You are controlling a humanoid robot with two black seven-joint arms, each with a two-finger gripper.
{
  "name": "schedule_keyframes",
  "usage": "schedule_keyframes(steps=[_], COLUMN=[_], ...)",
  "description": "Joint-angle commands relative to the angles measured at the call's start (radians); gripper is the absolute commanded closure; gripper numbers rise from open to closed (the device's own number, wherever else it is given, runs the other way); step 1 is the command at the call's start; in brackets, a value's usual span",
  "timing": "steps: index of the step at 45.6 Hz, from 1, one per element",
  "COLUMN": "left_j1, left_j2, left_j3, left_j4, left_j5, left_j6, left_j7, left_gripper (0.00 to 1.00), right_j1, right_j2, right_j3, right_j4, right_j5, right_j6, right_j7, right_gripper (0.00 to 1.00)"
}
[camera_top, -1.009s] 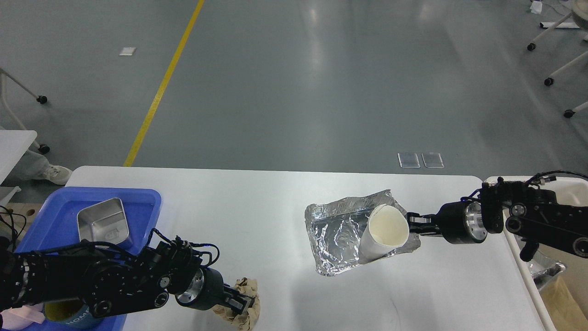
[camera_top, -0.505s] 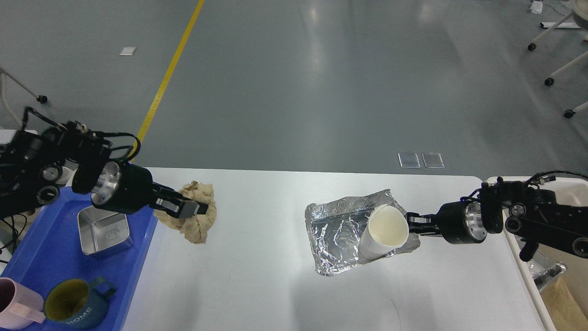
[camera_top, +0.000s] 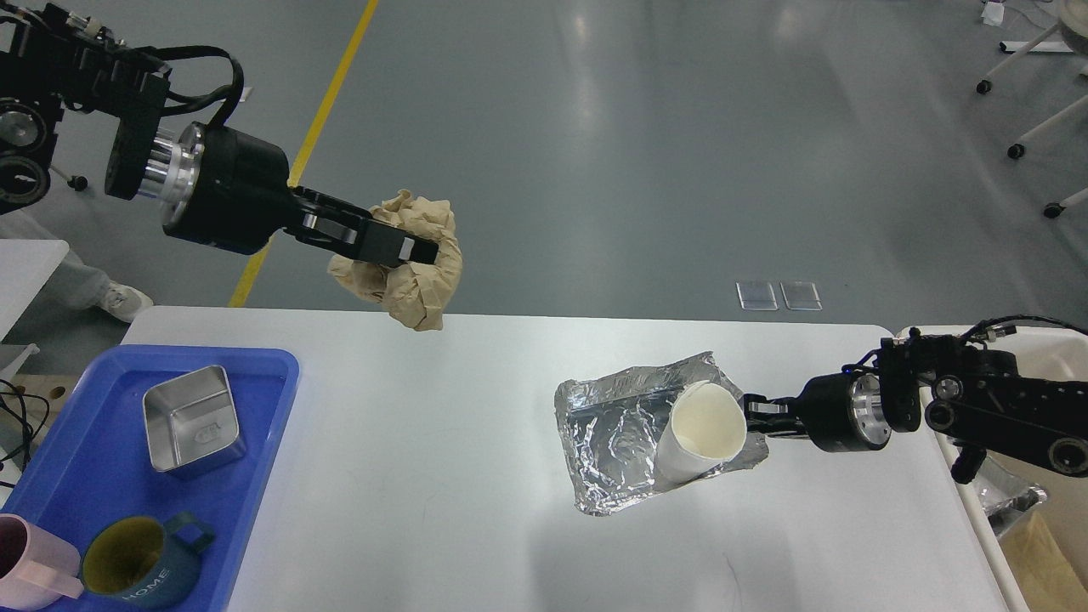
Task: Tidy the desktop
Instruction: 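Carry the tan paper onto the foil package and release it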
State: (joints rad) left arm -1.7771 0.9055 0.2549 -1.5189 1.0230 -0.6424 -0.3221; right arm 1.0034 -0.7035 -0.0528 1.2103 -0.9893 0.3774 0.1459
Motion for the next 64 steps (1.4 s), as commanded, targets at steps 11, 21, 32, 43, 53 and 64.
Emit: schedule_keyframes(steps=[11, 21, 32, 43, 53, 64], left_j1=[0.031, 0.079, 0.110, 0.163, 0.203, 0.196], left_j2=[-0.381, -0.569, -0.683, -0.760, -0.801, -0.833], left_j3=[0.070, 0.087, 0.119, 0.162, 0.161, 0.159], left_j4=[0.108, 0.252, 0.353, 0.433, 0.496, 0.513], left_j5=[-0.001, 0.002, 0.002, 0.002, -0.001, -0.003], left_j6=[0.020, 0.021, 0.032, 0.075, 0.108, 0.124], left_j7=[0.018, 0.021, 0.028, 0.038, 0.041, 0.040], left_gripper=[0.99, 0.98, 0.98, 0.98, 0.95, 0.84], right_j1=[0.024, 0.031, 0.038, 0.052, 0.061, 0.061], right_j2=[0.004, -0.002, -0.008, -0.021, -0.036, -0.037], right_j3=[0.002, 0.002, 0.005, 0.005, 0.005, 0.004], right_j4=[0.009, 0.014, 0.020, 0.035, 0.048, 0.054], right_j5=[0.001, 0.009, 0.009, 0.027, 0.031, 0.031], right_j6=[0.002, 0.002, 0.003, 0.005, 0.005, 0.006], right_j7=[0.001, 0.001, 0.006, 0.006, 0.006, 0.006], right_gripper=[1.00, 1.00, 1.00, 1.00, 1.00, 1.00])
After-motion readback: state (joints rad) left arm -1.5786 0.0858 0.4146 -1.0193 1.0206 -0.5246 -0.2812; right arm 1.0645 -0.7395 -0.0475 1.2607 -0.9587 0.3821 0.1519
